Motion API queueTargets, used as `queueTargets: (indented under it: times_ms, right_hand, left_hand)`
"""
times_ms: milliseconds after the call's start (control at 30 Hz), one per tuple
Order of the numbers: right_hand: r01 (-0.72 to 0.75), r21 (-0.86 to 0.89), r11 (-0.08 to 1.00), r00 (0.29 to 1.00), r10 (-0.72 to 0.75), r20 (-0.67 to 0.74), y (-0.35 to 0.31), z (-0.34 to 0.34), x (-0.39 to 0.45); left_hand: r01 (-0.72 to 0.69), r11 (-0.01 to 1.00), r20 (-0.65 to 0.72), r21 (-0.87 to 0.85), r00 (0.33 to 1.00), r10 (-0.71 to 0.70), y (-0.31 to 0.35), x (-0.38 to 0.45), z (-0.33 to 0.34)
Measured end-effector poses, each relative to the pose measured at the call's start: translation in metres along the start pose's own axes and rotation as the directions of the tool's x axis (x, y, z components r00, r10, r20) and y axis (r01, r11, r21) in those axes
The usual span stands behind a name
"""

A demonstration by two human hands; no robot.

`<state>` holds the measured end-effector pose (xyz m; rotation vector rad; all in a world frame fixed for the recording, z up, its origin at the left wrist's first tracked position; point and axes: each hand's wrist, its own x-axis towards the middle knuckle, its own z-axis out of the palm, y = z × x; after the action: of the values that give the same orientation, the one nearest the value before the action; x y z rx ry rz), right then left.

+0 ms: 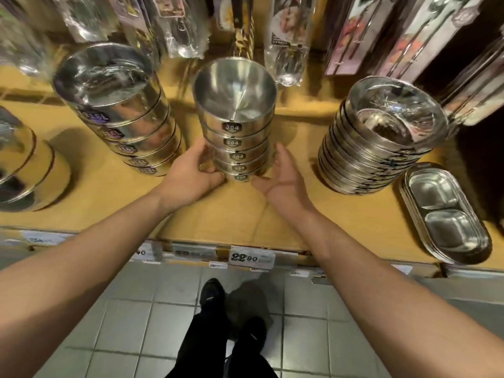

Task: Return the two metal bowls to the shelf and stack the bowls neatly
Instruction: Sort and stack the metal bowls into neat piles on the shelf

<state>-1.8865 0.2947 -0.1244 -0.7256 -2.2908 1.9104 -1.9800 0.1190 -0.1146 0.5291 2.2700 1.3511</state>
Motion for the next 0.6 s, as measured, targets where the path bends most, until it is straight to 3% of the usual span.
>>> queueTargets:
  times_ms: [133, 600]
  right_hand:
    - [0.035, 0.029, 0.999, 0.999, -0.034, -0.017, 0.002, 0.006, 0.004]
    - [0.046, 0.008, 0.999, 0.999, -0.046, -0.003, 0.009, -0.006, -0.003]
  left_hand:
    - [-0.010, 0.995, -0.024, -0.103, 1.000, 0.008, 0.000, 0.005, 0.006]
    - [-0.027, 0.976, 0.003, -0.215, 1.000, 0.029, -0.007, 0.002, 0.017]
